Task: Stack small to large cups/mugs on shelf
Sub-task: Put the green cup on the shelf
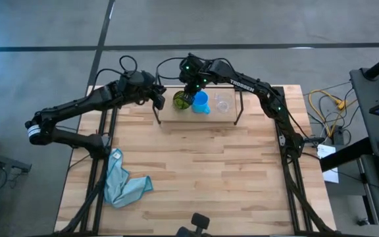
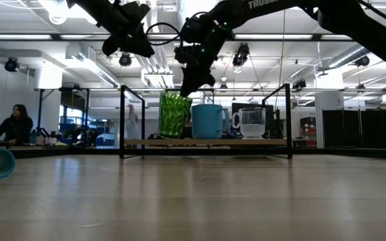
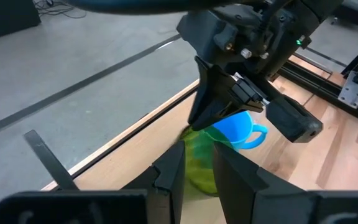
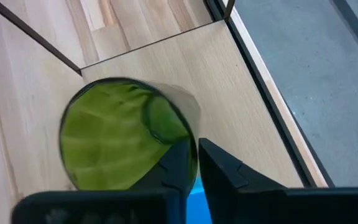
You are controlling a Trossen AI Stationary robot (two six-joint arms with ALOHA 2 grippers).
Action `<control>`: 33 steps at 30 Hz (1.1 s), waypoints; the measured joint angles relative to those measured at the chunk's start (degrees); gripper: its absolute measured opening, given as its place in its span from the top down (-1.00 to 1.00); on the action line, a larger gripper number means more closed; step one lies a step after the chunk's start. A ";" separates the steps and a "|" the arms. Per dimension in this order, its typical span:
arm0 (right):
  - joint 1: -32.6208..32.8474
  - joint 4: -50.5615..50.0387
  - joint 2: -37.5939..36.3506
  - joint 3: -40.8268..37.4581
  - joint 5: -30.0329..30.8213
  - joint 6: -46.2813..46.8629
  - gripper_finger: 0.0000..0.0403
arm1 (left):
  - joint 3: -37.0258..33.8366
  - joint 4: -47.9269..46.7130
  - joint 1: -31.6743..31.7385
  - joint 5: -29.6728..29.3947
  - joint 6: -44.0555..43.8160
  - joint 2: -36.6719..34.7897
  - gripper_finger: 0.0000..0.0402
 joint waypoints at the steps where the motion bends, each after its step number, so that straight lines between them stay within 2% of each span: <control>1: 0.00 0.02 0.00 0.00 0.06 0.01 0.78 | 0.00 0.02 0.00 0.23 -0.02 0.00 0.67; 6: 0.00 1.86 0.00 0.00 0.61 0.47 0.61 | 0.00 -0.02 0.00 0.96 0.00 0.00 0.67; 10: 0.00 1.93 0.00 0.00 0.61 0.47 0.56 | 0.00 -0.04 0.00 1.71 0.07 -0.07 0.67; 16: 0.03 4.95 0.00 0.00 0.59 0.56 0.55 | 0.00 -0.11 0.00 1.91 0.13 -0.13 0.67; 19: 0.33 7.21 0.00 0.00 -0.09 3.50 0.57 | 0.00 -0.22 0.00 1.91 0.17 -0.15 0.67; 24: 1.71 7.37 -0.39 0.00 -5.38 7.83 0.63 | 0.00 -0.74 0.00 1.96 1.86 -0.15 0.67; 27: 2.85 7.47 -0.48 0.00 -5.35 6.33 0.66 | 0.00 -0.72 0.00 1.98 1.99 -0.15 0.67; 29: 3.50 7.74 -0.22 0.00 -3.09 4.16 0.66 | 0.00 -0.65 0.00 2.07 1.98 -0.15 0.67; 33: 4.47 7.68 0.11 -0.02 6.33 3.37 0.66 | 0.00 -0.65 0.00 3.66 1.92 -0.19 0.67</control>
